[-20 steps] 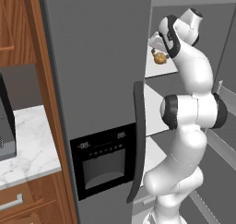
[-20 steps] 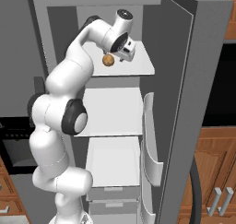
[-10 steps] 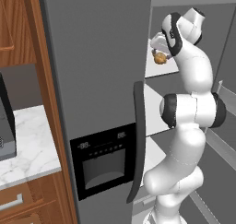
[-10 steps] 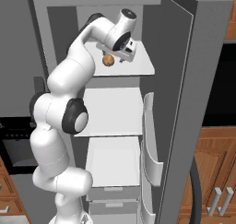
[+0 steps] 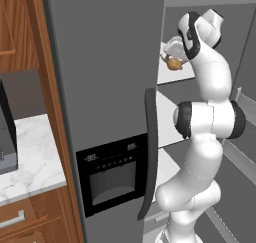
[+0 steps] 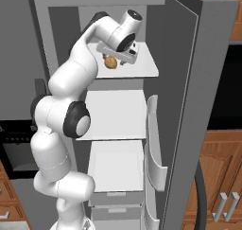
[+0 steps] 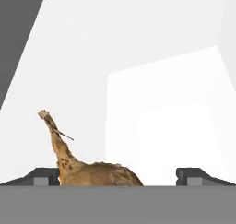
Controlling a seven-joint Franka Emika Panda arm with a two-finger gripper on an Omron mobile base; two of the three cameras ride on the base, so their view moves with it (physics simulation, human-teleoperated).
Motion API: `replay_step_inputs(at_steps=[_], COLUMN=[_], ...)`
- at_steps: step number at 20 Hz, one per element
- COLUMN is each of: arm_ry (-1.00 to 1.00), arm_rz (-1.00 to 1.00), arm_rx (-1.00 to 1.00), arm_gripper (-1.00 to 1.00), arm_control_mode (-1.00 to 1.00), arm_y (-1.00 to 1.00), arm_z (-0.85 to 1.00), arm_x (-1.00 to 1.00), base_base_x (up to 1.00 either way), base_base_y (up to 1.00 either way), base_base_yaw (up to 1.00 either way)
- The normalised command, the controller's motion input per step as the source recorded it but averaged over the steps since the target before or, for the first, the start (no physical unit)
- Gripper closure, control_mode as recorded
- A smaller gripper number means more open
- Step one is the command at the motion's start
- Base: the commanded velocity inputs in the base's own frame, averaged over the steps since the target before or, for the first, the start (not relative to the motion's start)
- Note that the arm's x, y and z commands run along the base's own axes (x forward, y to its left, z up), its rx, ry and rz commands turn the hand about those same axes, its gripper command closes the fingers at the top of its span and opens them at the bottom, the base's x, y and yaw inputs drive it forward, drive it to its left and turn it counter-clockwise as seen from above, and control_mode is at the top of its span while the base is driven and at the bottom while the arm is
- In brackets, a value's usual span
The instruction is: Place the cold items (onion and peach) from the fridge in one tupperware on the dining counter. Place the warm items (hot dog and kebab skewer) in the stove area in another tupperware.
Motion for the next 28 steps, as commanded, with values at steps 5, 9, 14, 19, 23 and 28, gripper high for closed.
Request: replay_step_inputs(at_steps=[5, 9, 14, 19, 23, 28], arm_ry=[0.00, -0.01, 0.00, -0.01, -0.01, -0.11], arm_rz=[0.15, 0.15, 0.15, 0.15, 0.12, 0.09], arm_rx=[0.00, 0.00, 0.00, 0.00, 0.00, 0.00], arm_gripper=[-1.00, -1.00, -1.00, -1.00, 1.00, 1.00], arm_control_mode=[-1.00, -1.00, -1.00, -1.00, -1.00, -1.00], arm_y=[0.00, 0.00, 0.02, 0.03, 0.05, 0.00], arm_z=[-0.08, -0.08, -0.12, -0.16, -0.14, -0.08], arm_x=[-0.21, -0.18, -0.13, -0.16, -0.14, -0.24], base_base_x=[0.00, 0.00, 0.00, 0.00, 0.00, 0.00], base_base_y=[0.00, 0.00, 0.00, 0.00, 0.00, 0.00], base_base_yaw=[0.00, 0.00, 0.00, 0.00, 0.00, 0.00])
